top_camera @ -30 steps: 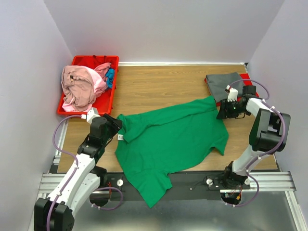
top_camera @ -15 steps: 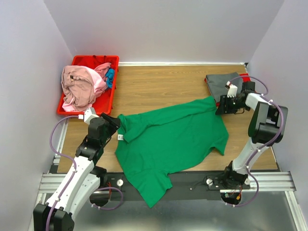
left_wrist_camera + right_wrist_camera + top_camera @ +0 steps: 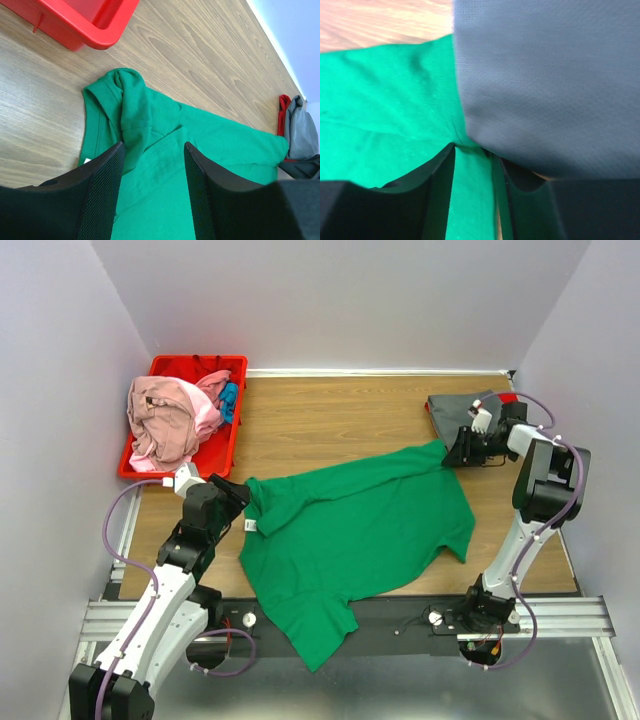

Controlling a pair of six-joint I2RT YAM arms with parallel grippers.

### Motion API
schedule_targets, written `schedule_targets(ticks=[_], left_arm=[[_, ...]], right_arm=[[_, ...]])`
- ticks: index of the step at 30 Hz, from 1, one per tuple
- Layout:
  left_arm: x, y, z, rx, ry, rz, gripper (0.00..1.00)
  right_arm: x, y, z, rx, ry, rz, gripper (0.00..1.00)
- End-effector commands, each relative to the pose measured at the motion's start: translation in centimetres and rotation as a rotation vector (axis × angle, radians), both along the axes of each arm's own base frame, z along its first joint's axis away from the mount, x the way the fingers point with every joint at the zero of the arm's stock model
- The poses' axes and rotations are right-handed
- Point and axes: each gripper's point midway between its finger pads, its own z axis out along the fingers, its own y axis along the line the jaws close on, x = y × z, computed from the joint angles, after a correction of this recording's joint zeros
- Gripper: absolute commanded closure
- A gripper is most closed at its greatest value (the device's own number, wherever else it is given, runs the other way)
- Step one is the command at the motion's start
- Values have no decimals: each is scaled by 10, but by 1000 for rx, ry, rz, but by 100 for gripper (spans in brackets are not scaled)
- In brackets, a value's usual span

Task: Fold and stack the t-shirts
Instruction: Fold the tshirt

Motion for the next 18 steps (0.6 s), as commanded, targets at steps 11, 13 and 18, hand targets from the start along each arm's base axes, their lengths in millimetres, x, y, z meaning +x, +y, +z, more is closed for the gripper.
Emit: schedule_targets(ticks=[11,13,18], left_arm=[[5,4,16,25,-53,13,42],[5,5,17,29,-56,16,42],[6,5,19,36,-58,17,42]], right_arm=[[-28,16,-15,30,88,19,100],[-24,14,5,10,29,23,100],[-15,12,50,-29,-100,33,100]])
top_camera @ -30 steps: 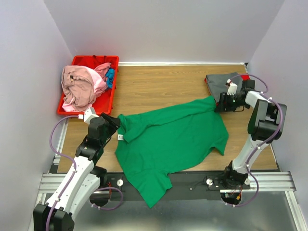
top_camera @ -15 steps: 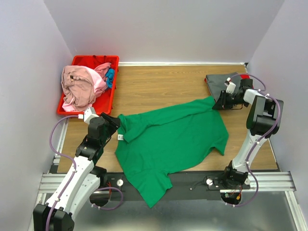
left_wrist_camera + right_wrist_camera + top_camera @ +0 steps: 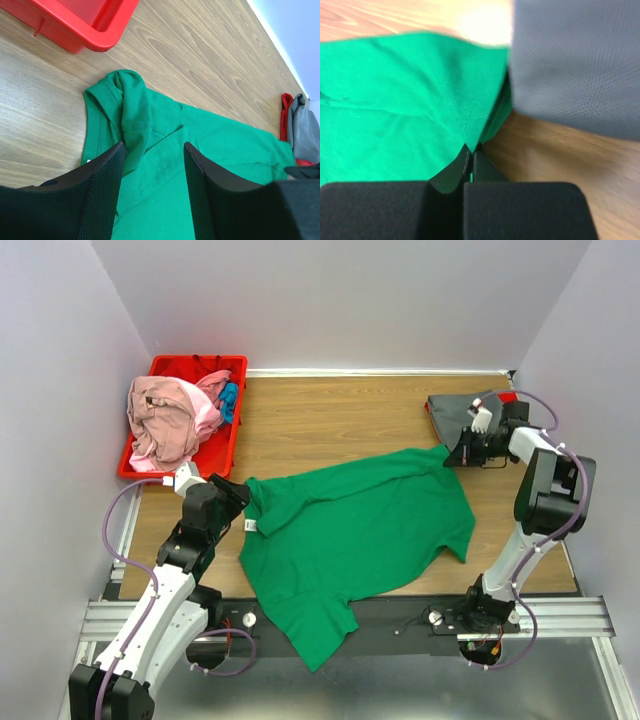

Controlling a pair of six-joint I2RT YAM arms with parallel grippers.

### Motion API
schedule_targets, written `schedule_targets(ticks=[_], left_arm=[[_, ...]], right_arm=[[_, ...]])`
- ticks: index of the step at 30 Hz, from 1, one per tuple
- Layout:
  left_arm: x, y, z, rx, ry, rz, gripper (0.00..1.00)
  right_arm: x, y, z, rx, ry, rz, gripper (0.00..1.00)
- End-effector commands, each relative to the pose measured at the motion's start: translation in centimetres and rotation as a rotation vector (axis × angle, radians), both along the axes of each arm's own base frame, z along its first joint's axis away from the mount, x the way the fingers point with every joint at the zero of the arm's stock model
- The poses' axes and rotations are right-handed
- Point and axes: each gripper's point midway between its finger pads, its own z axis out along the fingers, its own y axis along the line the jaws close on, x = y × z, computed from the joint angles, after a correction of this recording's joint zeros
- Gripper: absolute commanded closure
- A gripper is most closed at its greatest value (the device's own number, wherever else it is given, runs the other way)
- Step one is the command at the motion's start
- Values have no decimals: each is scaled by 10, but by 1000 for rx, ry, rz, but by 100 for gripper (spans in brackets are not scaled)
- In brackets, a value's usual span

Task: Fold and stack the t-shirts
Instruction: Fold the tshirt

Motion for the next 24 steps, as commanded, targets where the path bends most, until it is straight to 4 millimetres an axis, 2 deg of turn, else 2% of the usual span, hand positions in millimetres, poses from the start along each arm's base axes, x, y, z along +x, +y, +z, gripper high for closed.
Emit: schedule_targets(ticks=[1,4,8,17,24], left_arm=[[6,5,17,18,-52,25,42],[6,5,17,19,-50,26,42],[7,5,17,19,-53,24,42],[12,0,16,34,-58,-4,42],[30,-24,10,80,-56,-157,42]], right_arm=[[7,-3,48,-68,-139,18,100],[9,-8,66,-109,-192,12,100],[11,-17,75,-169,-224,-2,100],[20,-41,76,-298,-246,-46,100],[25,-60,82,-355,-274,-81,100]])
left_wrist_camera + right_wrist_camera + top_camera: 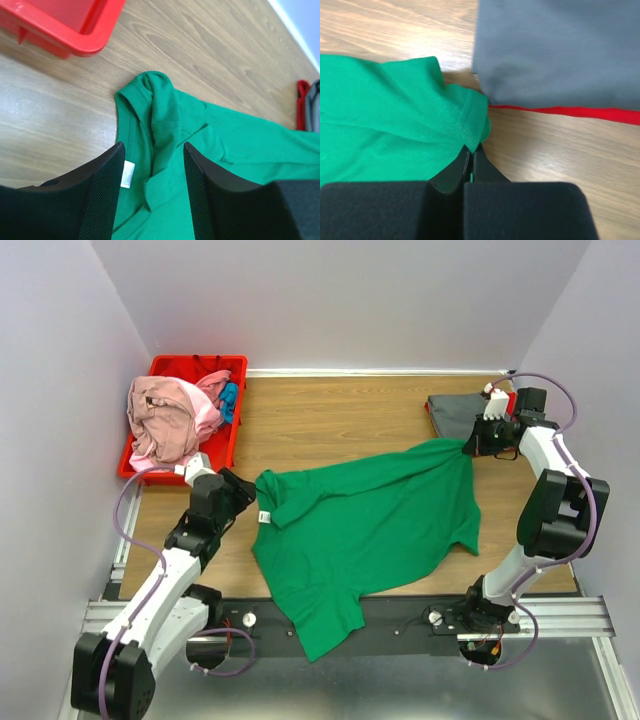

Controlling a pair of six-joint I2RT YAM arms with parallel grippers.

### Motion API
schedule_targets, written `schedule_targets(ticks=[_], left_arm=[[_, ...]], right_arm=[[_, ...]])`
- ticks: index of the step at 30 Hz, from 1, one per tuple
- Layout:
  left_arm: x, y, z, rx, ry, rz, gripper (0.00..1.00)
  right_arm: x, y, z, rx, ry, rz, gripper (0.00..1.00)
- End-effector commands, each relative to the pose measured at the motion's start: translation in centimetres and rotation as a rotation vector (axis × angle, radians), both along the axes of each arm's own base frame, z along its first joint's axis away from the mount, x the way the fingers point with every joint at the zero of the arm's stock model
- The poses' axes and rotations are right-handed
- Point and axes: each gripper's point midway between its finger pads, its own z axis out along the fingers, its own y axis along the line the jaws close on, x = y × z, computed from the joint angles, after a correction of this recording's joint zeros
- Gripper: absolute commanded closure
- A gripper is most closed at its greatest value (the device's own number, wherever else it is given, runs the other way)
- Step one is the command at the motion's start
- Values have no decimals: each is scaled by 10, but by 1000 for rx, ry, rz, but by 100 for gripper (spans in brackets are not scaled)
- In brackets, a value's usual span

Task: Fold and stack the t-shirts
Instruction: Fold the tshirt

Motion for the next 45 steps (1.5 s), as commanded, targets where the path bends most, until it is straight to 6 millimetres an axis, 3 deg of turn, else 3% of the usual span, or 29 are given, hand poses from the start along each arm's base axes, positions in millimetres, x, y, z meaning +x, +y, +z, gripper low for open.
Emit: schedule_targets(ticks=[1,9,14,15,18,19,29,30,31,37,43,45], left_arm=[[19,-19,22,22,-72,-111,42],[43,-32,24,58,-74,-175,42],[59,-37,5,76,-7,-191,42],[62,-38,-7,84,30,-195,44],[75,-41,-11,103,49,-204,48],[78,-43,-21,111,81,-212,48],[119,-51,-30,248,132,-235,50],[119,-51,-43,272,171,-262,51],[124,-55,-41,278,169,-279,51],[122,-60,-74,370,288,-343,52],[122,-66,-83,454,334,-360,53],[121,-64,-85,479,351,-350,60]], right_arm=[[13,-26,16,-95,-70,-41,100],[10,-36,-4,-126,-37,-51,100],[6,-37,-15,-111,-18,-50,100],[5,-35,-17,-104,-12,-49,100],[4,-34,-18,-92,-10,-47,100],[4,-33,-20,-89,-6,-45,100],[3,-32,-22,-73,-7,-39,100],[2,-32,-23,-71,-6,-38,100],[2,-31,-22,-68,-6,-36,100],[2,-30,-23,-61,-5,-32,100],[2,-29,-23,-54,-7,-30,100],[1,-28,-23,-49,-7,-27,100]])
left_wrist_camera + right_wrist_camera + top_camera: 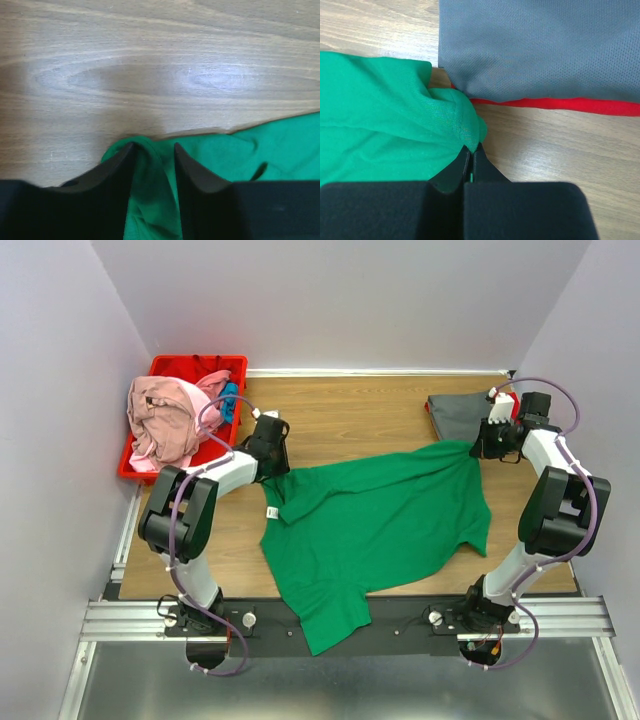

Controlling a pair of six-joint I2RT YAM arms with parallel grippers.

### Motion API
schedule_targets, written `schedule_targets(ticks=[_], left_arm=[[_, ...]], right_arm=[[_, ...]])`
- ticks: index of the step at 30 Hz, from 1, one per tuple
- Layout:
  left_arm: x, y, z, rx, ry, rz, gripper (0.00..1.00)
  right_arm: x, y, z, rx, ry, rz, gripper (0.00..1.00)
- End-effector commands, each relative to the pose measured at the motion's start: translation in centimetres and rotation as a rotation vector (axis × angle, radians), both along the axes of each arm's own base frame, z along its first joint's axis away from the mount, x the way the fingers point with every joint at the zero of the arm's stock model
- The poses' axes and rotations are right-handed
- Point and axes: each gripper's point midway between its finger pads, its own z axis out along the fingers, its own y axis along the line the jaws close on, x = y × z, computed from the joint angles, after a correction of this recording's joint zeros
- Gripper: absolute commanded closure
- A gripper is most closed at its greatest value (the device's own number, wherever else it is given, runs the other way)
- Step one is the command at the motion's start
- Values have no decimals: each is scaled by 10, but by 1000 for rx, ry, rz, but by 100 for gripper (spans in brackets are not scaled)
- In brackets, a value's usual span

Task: Fold and stack the t-shirts
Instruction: Fold the tshirt

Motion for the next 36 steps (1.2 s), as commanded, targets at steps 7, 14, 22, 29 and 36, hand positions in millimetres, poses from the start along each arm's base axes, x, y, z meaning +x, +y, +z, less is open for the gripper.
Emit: schedule_targets(ticks=[7,14,22,29,36], left_arm=[[2,23,21,159,-37,88,88],[-6,35,30,105,-57,152,94],[-16,44,39,-102,-98,201,100],[-13,40,38,-174,-98,173,100],[2,45,42,-144,-99,160,82]], right_arm=[[0,-1,-7,19,-5,10,100],[-1,-8,-6,5,-3,-10,100],[-2,-12,-6,9,-4,-23,100],[-2,-15,-5,11,-9,-25,99],[-1,-11,-5,27,-13,-9,100]])
